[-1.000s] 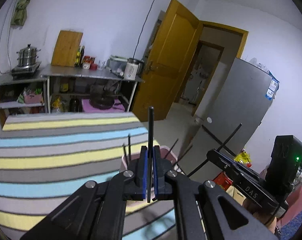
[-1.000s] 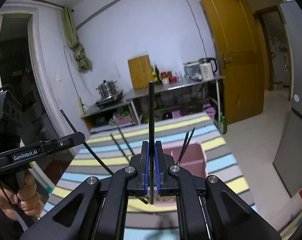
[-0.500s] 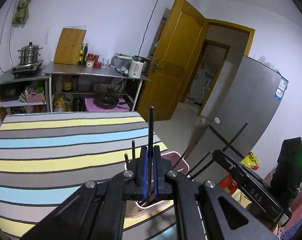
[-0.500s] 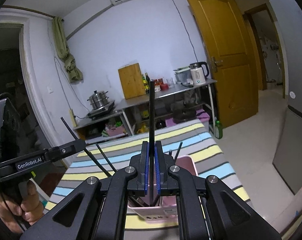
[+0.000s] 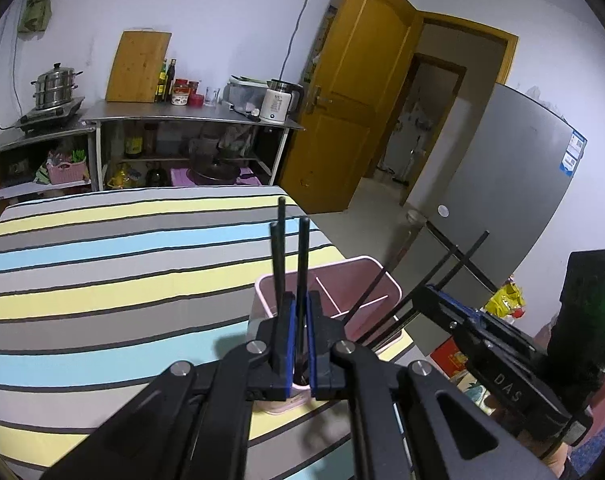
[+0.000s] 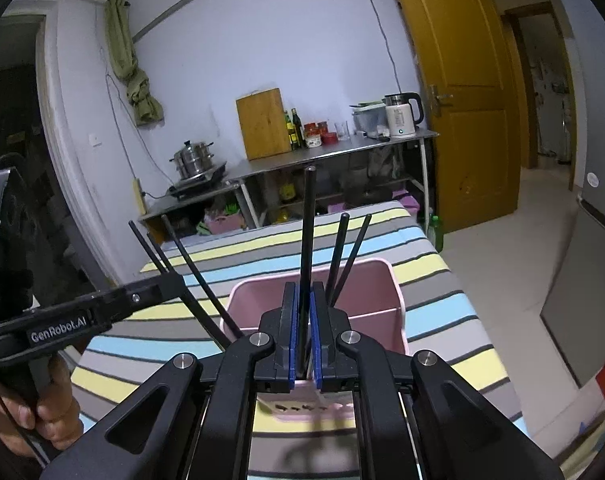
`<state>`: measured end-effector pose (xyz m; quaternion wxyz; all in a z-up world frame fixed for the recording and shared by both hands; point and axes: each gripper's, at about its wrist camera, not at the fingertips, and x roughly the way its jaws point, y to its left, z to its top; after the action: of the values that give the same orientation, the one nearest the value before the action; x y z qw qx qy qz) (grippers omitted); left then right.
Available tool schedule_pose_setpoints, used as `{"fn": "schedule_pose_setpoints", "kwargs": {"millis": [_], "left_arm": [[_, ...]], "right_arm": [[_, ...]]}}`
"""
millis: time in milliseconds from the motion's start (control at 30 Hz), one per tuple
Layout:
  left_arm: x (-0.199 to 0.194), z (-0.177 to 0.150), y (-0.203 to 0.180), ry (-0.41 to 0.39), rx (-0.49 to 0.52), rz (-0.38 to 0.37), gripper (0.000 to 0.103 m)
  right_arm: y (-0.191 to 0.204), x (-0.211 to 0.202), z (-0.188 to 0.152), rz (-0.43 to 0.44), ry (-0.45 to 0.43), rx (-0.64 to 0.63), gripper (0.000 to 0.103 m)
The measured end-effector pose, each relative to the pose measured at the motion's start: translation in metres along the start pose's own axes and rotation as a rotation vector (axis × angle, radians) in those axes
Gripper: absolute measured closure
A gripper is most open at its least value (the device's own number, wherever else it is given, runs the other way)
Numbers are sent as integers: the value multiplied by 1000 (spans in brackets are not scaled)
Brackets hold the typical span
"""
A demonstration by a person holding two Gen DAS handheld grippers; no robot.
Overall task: Organize utensils
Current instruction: 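Lower the left gripper's chopstick into the holder and open it while the right gripper releases its chopstick, then move both open grippers back to the remaining wooden chopsticks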
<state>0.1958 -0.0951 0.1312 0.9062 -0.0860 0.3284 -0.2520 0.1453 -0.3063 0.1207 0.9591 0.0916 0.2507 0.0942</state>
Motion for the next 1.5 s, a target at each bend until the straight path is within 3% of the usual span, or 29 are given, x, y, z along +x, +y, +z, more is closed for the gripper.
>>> {"fn": "schedule_pose_setpoints", "kwargs": {"millis": [367, 600, 1500], "left_arm": [[-28, 6, 6, -59, -3, -4, 92], [-46, -13, 15, -73, -9, -1, 92], [-75, -118, 62, -42, -48, 115, 92]], "right_arm": [[8, -28, 8, -24, -68, -16, 75], [10, -41, -4, -24, -73, -9, 74], [49, -45, -96, 46, 68, -53, 74]]}}
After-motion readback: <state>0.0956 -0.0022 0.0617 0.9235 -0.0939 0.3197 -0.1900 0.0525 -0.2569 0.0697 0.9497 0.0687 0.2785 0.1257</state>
